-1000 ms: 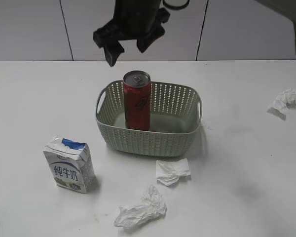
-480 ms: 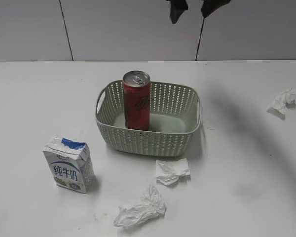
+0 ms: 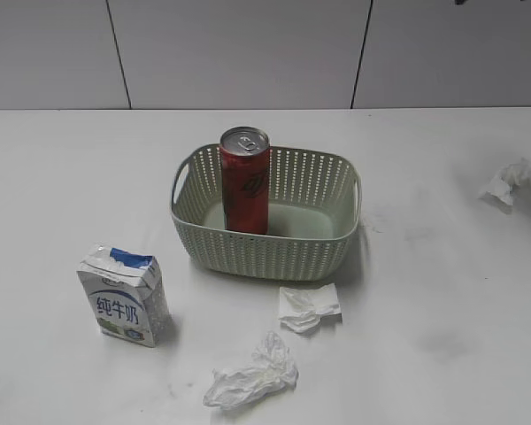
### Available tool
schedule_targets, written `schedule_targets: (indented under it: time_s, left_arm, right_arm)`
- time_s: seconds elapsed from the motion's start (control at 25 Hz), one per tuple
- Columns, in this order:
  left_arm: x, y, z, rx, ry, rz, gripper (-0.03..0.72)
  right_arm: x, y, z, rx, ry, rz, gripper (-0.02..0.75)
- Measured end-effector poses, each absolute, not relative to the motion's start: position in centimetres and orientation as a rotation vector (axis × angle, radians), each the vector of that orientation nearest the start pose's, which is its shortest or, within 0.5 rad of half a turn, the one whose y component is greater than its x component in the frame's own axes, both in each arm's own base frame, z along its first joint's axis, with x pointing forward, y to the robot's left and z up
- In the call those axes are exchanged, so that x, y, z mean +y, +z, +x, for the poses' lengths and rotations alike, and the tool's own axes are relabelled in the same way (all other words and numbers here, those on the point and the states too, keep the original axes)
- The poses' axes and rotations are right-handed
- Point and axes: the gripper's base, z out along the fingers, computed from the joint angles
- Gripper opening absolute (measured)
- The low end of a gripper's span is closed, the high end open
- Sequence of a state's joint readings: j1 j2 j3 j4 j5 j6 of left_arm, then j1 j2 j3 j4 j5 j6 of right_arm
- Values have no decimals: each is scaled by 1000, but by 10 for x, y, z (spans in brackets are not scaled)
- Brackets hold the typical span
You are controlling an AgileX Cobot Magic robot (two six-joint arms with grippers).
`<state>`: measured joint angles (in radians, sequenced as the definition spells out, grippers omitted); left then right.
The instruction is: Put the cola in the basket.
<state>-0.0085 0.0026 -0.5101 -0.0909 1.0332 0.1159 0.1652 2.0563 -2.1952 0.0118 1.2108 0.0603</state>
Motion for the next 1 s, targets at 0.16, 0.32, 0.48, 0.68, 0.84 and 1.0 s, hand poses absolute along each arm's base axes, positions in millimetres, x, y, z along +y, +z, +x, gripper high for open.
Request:
schedule_targets:
  time_s: [0.16, 0.32, 0.48, 0.68, 0.84, 1.0]
  left_arm:
    - [-7, 283, -5, 2002, -40, 128, 486]
    - [-7, 283, -5, 2002, -40, 128, 486]
    - [-7, 283, -5, 2002, -40, 128, 486]
    - [-7, 283, -5, 2002, -40, 128, 486]
    - [-7, 283, -5, 2002, -40, 128, 486]
    - [-7, 283, -5, 2002, -40, 128, 486]
  right_arm:
    - [38, 357, 425, 2614, 47, -85, 602]
    - [22, 350, 389, 2696, 0, -98, 598]
    - [19, 349, 338, 2746, -10, -117, 597]
    - [16, 344, 267, 2745, 8, -119, 596]
    - [12, 327, 213, 2705, 7, -124, 594]
    - [10, 303, 164, 2677, 7, -125, 593]
